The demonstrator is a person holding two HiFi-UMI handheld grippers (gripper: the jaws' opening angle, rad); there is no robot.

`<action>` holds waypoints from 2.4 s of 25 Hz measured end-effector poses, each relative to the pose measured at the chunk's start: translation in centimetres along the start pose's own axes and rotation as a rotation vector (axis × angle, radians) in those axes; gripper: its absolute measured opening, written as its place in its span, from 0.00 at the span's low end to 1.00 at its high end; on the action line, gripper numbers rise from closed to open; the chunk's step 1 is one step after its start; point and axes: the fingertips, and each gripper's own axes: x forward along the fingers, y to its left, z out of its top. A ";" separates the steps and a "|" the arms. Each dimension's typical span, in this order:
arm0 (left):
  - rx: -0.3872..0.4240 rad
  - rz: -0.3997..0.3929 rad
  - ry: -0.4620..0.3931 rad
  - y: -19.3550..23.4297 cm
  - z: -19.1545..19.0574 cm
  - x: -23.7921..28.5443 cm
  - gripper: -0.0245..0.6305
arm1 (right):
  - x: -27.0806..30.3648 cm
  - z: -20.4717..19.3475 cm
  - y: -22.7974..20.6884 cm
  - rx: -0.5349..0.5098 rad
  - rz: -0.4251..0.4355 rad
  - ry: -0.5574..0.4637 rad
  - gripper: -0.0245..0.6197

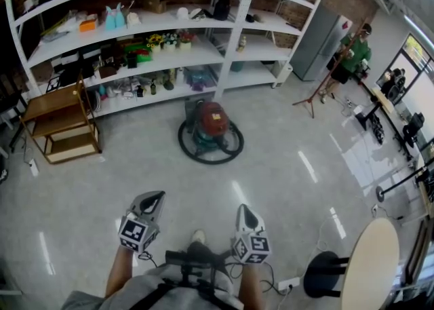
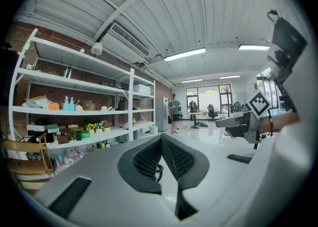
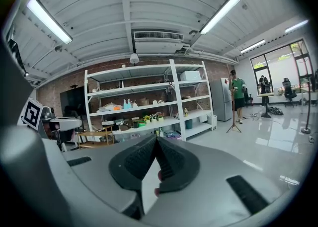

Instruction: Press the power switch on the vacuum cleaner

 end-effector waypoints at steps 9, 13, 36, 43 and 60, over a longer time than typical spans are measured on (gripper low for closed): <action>0.000 0.005 0.005 3.9 0.2 7.6 0.05 | 7.6 2.0 -3.3 -0.008 0.012 -0.004 0.04; -0.014 0.023 -0.003 5.7 1.6 11.8 0.05 | 11.7 4.0 -5.0 -0.019 0.031 -0.002 0.04; 0.016 0.085 0.002 12.4 5.7 28.8 0.05 | 29.8 9.5 -12.8 -0.062 0.118 0.010 0.04; -0.002 0.043 0.015 14.7 4.8 33.1 0.05 | 34.2 10.7 -14.1 -0.083 0.087 0.001 0.04; -0.009 -0.003 0.035 27.6 7.3 46.9 0.05 | 50.3 15.3 -14.7 -0.052 0.042 0.046 0.04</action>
